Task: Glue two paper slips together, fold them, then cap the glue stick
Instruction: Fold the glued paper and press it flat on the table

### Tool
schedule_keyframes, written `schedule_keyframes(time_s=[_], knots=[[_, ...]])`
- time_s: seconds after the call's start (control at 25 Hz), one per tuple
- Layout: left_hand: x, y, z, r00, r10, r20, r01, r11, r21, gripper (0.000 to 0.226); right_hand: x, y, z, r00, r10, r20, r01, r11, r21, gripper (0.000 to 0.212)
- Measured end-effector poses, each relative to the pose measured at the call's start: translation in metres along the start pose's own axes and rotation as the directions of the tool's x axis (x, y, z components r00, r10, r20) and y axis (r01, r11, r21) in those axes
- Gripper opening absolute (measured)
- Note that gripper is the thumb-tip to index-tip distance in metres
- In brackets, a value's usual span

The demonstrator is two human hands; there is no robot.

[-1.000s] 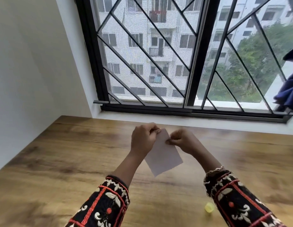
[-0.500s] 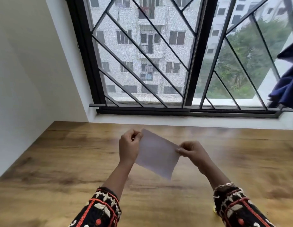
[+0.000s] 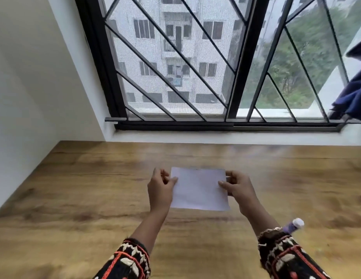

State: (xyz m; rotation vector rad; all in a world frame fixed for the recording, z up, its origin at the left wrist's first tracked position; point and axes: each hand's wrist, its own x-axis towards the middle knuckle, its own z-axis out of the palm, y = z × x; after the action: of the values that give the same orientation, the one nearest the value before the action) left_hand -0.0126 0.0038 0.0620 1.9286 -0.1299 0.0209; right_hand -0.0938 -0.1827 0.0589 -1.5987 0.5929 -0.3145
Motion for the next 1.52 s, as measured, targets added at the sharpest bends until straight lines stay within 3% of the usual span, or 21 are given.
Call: schedule_keyframes(time_s=[0.2, 0.32, 0.56, 0.88, 1.12, 1.24, 1.36, 1.52], knots=[[-0.008, -0.007, 0.001, 0.993, -0.026, 0.117, 0.024, 1.0, 0.017, 0.006, -0.005, 0.017, 0.001, 0.992, 0.005, -0.123, -0.024, 0.988, -0.153, 0.032], [-0.012, -0.011, 0.001, 0.987, -0.036, 0.154, 0.026, 0.997, 0.071, 0.012, -0.009, 0.016, 0.005, 0.977, -0.052, -0.209, -0.012, 0.955, -0.295, 0.034], [-0.022, -0.036, 0.01, 0.978, -0.044, 0.202, -0.015, 0.959, 0.282, 0.021, -0.022, 0.036, 0.016, 0.982, -0.107, -0.154, 0.031, 0.903, -0.429, 0.037], [-0.03, -0.068, 0.019, 0.953, -0.024, 0.301, -0.153, 0.821, 0.55, 0.029, -0.02, 0.074, 0.026, 0.993, -0.107, -0.045, 0.058, 0.796, -0.602, 0.02], [-0.032, -0.076, 0.018, 0.928, 0.038, 0.371, -0.324, 0.573, 0.753, 0.032, -0.021, 0.091, 0.028, 0.987, -0.163, -0.007, 0.098, 0.627, -0.773, 0.018], [-0.034, -0.089, 0.022, 0.878, 0.069, 0.474, -0.439, 0.509, 0.74, 0.043, -0.025, 0.098, 0.031, 0.938, -0.322, 0.124, 0.261, 0.428, -0.865, 0.017], [-0.04, -0.098, 0.021, 0.834, 0.178, 0.522, -0.54, 0.456, 0.707, 0.056, -0.035, 0.106, 0.032, 0.934, -0.267, 0.235, 0.305, 0.261, -0.916, 0.044], [-0.044, -0.105, 0.015, 0.81, 0.093, 0.579, -0.551, 0.46, 0.697, 0.063, -0.043, 0.109, 0.026, 0.961, -0.119, 0.25, 0.27, 0.207, -0.94, 0.052]])
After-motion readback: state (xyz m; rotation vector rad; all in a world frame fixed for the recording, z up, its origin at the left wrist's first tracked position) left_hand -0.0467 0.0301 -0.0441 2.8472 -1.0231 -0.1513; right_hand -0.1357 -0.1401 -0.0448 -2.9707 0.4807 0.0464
